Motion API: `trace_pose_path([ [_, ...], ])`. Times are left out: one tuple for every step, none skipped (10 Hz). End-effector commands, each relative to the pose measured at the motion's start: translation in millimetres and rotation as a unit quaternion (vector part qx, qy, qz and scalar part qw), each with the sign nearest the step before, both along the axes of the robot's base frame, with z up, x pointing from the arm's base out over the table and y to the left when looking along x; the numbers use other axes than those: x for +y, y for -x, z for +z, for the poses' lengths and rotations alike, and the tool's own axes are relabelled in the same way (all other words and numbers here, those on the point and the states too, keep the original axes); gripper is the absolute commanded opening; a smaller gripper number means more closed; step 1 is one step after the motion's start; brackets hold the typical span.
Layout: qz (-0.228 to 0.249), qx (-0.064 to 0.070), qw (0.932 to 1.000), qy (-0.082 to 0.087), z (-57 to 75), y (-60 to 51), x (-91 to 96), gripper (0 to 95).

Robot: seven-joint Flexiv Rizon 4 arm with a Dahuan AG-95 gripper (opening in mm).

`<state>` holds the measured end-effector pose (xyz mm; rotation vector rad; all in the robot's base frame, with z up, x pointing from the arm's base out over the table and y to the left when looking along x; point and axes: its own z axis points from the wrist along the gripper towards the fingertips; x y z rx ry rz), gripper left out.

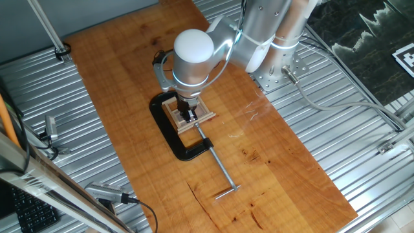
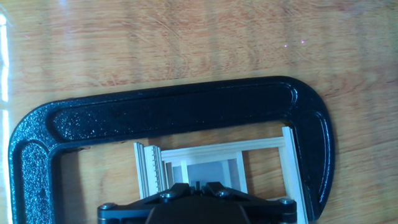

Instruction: Open a sliding window

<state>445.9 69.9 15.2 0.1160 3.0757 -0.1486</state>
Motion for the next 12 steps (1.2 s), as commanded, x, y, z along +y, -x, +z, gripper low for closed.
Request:
trace_pose_path([
  [-0.001,0.001,1.0000,-0.001,-6.3,0.6,0.7,0.0],
  [-0.001,0.001,1.0000,-0.001,-6.3,0.5,0.8,0.0],
  [-0.001,0.001,1.0000,-0.001,-6.3,0.5,0.9,0.0],
  [-0.001,0.001,1.0000,-0.001,-6.3,0.5,1.1,0.0],
  [-0.002,0.001,1.0000,0.000,-6.4,0.5,1.5,0.0],
  [-0.002,0.001,1.0000,0.000,-6.5,0.5,1.6,0.0],
  [-0.002,0.001,1.0000,0.000,-6.7,0.5,1.9,0.0],
  [-0.002,0.002,1.0000,-0.001,-6.8,0.5,2.1,0.0],
  [-0.003,0.002,1.0000,0.000,-7.0,0.4,2.5,0.0],
  [-0.003,0.002,1.0000,-0.001,-7.1,0.4,2.7,0.0],
  [-0.003,0.002,1.0000,-0.001,-7.2,0.4,2.9,0.0],
  [-0.004,0.003,1.0000,0.000,-7.4,0.5,3.3,0.0],
])
